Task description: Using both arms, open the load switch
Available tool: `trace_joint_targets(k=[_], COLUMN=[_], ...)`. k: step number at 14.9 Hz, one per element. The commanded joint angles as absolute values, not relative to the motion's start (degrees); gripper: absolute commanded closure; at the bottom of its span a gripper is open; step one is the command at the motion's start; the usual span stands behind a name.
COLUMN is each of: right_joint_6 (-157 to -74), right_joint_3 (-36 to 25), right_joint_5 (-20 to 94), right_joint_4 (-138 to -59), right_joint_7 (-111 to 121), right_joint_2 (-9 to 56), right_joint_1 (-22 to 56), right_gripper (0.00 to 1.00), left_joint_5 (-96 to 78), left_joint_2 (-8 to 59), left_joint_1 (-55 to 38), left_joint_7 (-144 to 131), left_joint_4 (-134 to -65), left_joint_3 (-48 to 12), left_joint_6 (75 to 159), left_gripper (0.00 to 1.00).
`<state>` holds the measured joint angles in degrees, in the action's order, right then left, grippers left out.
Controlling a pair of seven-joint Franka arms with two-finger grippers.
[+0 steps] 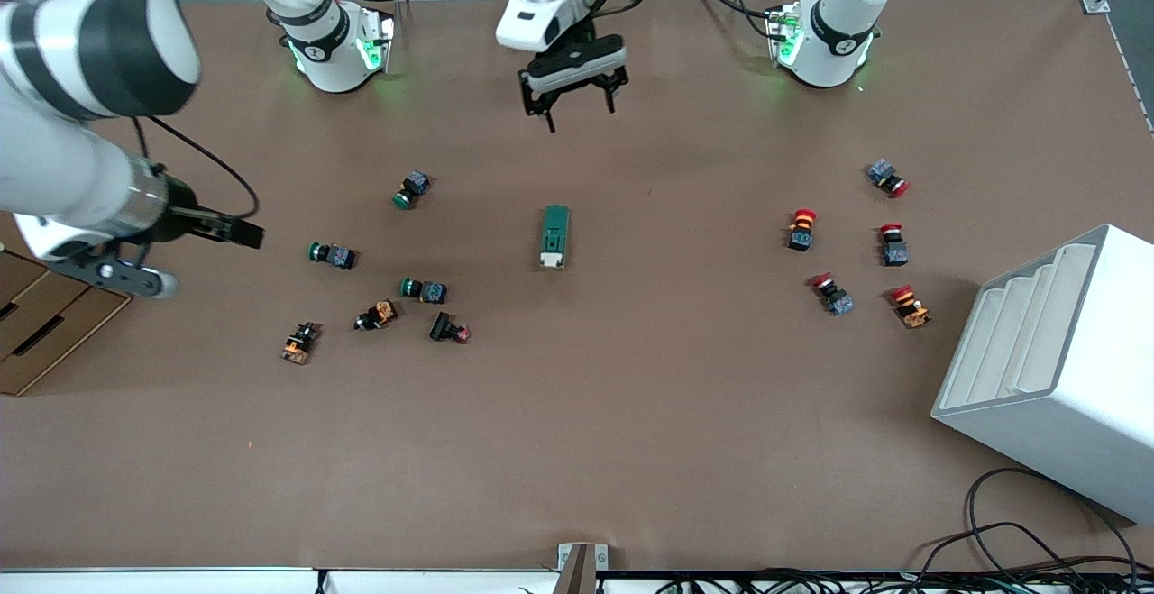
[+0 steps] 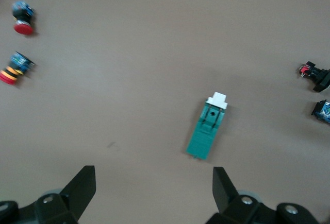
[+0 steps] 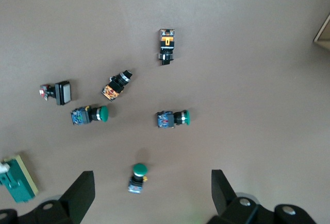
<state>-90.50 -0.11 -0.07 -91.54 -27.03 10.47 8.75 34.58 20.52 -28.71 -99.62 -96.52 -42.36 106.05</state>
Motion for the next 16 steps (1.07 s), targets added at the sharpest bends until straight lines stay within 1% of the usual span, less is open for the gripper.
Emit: trace_joint_targets(k=[1,4,7,11,13,16], right_joint_6=[-92.10,-94.65,-99.13,-104.05,-104.41,-104.41], right_joint_3=[-0.35,-0.35,-0.26,-0.26,-0.18,-0.18], right_joint_5=[-0.09,1.57,3.42,6.06,7.20,7.73], right_joint_4=[-91.49,-90.97,-90.79,-90.44,-88.52,-82.72], right_joint_7=[-36.88,-45.06,-53.14,-65.45,-72.64,-85.83], right_joint_2=[12.47,16.59,20.38,25.12,28.37,35.05], right_joint_1=[12.73,15.55,18.01,21.79,23.98,27.94], right_gripper=[0.00,0.00,0.00,0.00,0.00,0.00], left_joint_5=[44.00,53.49,62.90,75.11,82.40,88.50], left_joint_2=[26.53,30.57,32.52,36.29,39.10,41.30], left_joint_1=[-31.98,-34.36,-34.80,-36.03,-36.39,-36.56], left_joint_7=[-110.09,-114.95,-118.90,-128.65,-132.87,-134.21], left_joint_4=[-95.80,-97.90,-102.20,-106.51,-108.01,-108.63], left_joint_3=[-42.36,-42.36,-42.36,-42.36,-42.36,-42.10], left_joint_6=[108.19,108.63,111.52,112.06,112.06,111.97], left_gripper=[0.00,0.01,0.01,0.02,0.03,0.03])
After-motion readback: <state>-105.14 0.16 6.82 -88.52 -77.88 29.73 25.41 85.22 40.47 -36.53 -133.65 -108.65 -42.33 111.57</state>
